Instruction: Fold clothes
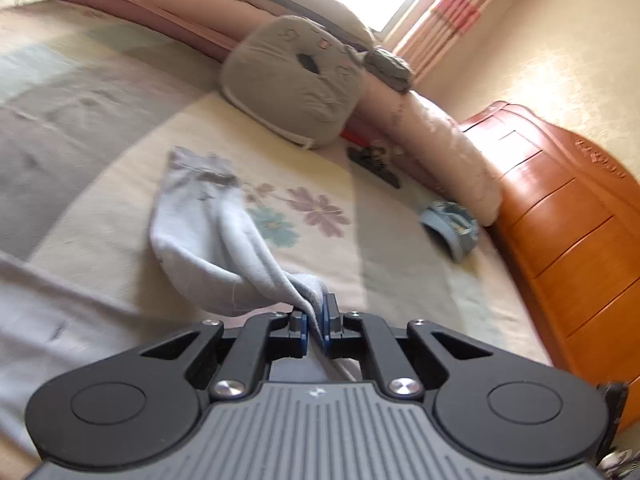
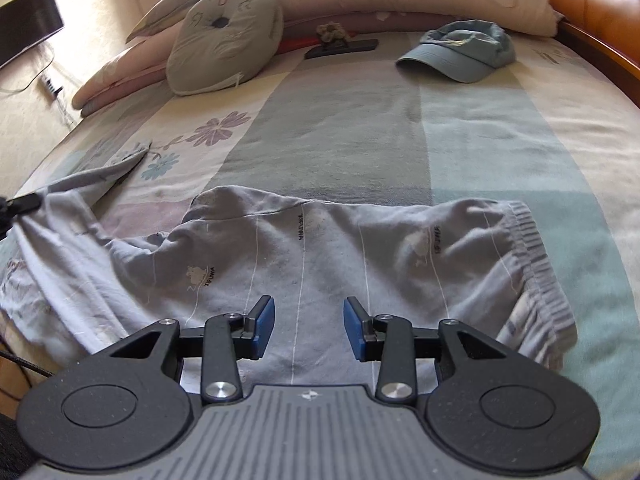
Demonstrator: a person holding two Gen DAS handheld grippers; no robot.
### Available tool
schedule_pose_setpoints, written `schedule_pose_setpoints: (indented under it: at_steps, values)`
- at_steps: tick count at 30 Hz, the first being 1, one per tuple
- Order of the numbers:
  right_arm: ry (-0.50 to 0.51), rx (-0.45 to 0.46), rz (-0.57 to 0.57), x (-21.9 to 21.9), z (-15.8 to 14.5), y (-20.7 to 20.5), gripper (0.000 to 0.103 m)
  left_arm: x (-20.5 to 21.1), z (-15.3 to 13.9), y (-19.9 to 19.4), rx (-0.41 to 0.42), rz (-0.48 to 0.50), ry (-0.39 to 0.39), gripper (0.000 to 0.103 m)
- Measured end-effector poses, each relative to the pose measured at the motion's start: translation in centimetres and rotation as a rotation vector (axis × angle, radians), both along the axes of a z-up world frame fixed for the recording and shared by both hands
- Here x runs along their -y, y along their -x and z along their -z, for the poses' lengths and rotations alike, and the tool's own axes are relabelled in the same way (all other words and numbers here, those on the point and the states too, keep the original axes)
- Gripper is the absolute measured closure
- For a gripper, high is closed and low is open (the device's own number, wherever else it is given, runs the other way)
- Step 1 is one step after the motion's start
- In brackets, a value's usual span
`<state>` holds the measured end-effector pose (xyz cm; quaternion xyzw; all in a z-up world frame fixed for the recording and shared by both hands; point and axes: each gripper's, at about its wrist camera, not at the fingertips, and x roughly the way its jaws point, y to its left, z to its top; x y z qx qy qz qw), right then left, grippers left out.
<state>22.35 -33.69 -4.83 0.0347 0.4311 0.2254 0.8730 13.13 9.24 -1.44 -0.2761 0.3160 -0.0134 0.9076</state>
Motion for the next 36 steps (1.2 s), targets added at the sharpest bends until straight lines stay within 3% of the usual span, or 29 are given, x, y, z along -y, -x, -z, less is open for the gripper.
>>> schedule_pose_setpoints:
  at_steps: [7, 10, 13, 18, 23, 29, 31, 36]
  values:
    - [0.016, -0.012, -0.076, -0.6, 0.4, -0.7, 0.060, -0.6, 1.9, 3.6, -0.106, -0.057, -0.057, 0.098]
    - [0.025, -0.019, -0.104, -0.8, 0.4, -0.7, 0.060, -0.5, 2.4, 3.8, -0.122, -0.073, -0.037, 0.098]
    - [0.027, -0.029, -0.154, -0.9, 0.2, -0.4, 0.060, -0.3, 2.5, 3.6, -0.132, -0.067, -0.072, 0.098]
    - [0.043, -0.003, -0.386, -0.6, -0.8, 1.6, 0.062, -0.4, 4.5, 3.1, -0.212, -0.051, -0.049, 0.098]
    - [0.100, 0.009, -0.644, -1.6, -1.2, 4.2, 0.071, -0.6, 5.0, 3.0, -0.232, -0.043, -0.041, 0.098]
    - [0.337, 0.067, -0.849, -2.5, 0.6, 6.5, 0.077, -0.4, 5.1, 2.8, -0.257, -0.025, -0.050, 0.098]
    - [0.362, 0.067, -0.844, -2.0, 0.1, 6.4, 0.082, -0.3, 4.9, 2.8, -0.257, -0.025, -0.053, 0.098]
    - [0.386, 0.039, -0.785, -0.2, -1.2, 5.5, 0.082, -0.2, 4.7, 2.9, -0.253, -0.025, -0.057, 0.098]
